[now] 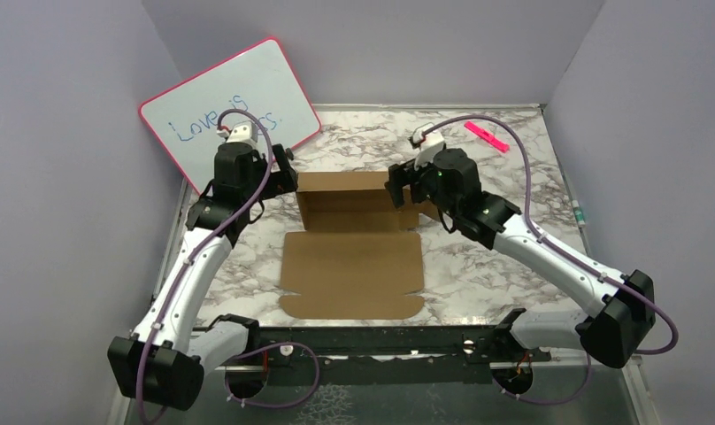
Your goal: Fold the paper box
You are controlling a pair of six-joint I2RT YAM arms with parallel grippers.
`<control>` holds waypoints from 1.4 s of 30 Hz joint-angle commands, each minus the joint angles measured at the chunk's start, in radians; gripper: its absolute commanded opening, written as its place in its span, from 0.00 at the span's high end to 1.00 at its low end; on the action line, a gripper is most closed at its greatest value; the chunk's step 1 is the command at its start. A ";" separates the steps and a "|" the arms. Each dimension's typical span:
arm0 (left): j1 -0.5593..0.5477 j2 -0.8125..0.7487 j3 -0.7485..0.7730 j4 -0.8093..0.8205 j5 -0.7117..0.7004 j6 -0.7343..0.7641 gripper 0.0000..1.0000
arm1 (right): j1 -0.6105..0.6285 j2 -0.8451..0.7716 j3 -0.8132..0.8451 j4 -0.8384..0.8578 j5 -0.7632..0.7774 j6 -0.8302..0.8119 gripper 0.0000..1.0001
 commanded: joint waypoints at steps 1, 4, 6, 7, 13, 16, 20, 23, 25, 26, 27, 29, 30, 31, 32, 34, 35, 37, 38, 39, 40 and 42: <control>0.021 0.080 0.049 -0.019 0.126 0.096 0.02 | -0.068 -0.007 0.023 -0.041 -0.065 0.285 0.09; 0.023 0.130 0.050 -0.007 0.149 0.104 0.02 | -0.096 0.003 0.014 -0.006 -0.071 0.346 0.10; 0.024 0.142 0.035 0.011 0.141 0.102 0.03 | -0.105 0.014 0.002 0.032 -0.064 0.369 0.10; 0.024 0.144 0.025 0.024 0.133 0.101 0.03 | -0.111 0.023 -0.003 0.045 -0.068 0.383 0.10; 0.024 0.144 -0.024 0.080 0.125 0.118 0.05 | -0.121 0.086 -0.016 0.060 -0.101 0.502 0.17; 0.026 0.145 -0.039 0.093 0.135 0.137 0.05 | -0.120 0.101 -0.044 0.083 -0.116 0.540 0.21; 0.026 0.148 -0.071 0.117 0.189 0.144 0.06 | -0.123 0.123 -0.076 0.131 -0.183 0.566 0.27; 0.025 0.158 -0.087 0.129 0.247 0.141 0.07 | -0.123 0.130 -0.095 0.192 -0.229 0.595 0.34; 0.025 0.161 -0.091 0.131 0.276 0.139 0.09 | -0.124 0.129 -0.106 0.229 -0.253 0.616 0.37; 0.025 0.161 -0.094 0.134 0.286 0.138 0.09 | -0.124 0.128 -0.118 0.257 -0.264 0.621 0.40; 0.025 0.162 -0.095 0.137 0.296 0.138 0.09 | -0.125 0.123 -0.130 0.285 -0.276 0.629 0.41; 0.026 0.161 -0.102 0.142 0.314 0.138 0.10 | -0.132 0.117 -0.157 0.349 -0.299 0.651 0.44; 0.025 0.159 -0.103 0.143 0.317 0.140 0.10 | -0.135 0.116 -0.170 0.365 -0.308 0.662 0.44; 0.026 0.158 -0.104 0.142 0.315 0.143 0.10 | -0.139 0.119 -0.174 0.372 -0.314 0.664 0.44; 0.027 0.157 -0.104 0.140 0.309 0.148 0.10 | -0.142 0.121 -0.175 0.370 -0.319 0.658 0.44; 0.028 0.146 -0.101 0.134 0.284 0.156 0.10 | -0.149 0.122 -0.169 0.347 -0.326 0.634 0.40; 0.030 0.140 -0.099 0.130 0.272 0.161 0.10 | -0.153 0.114 -0.167 0.334 -0.327 0.616 0.37; 0.032 0.126 -0.095 0.122 0.238 0.168 0.10 | -0.163 0.084 -0.171 0.316 -0.329 0.563 0.32; 0.034 0.118 -0.089 0.118 0.221 0.171 0.10 | -0.165 0.063 -0.175 0.308 -0.325 0.530 0.30; 0.035 0.110 -0.084 0.113 0.203 0.174 0.10 | -0.167 0.037 -0.177 0.295 -0.313 0.494 0.28; 0.034 0.101 -0.077 0.111 0.189 0.179 0.10 | -0.168 0.009 -0.179 0.277 -0.291 0.460 0.26; 0.034 0.087 -0.060 0.103 0.175 0.182 0.10 | -0.171 -0.051 -0.180 0.235 -0.246 0.388 0.22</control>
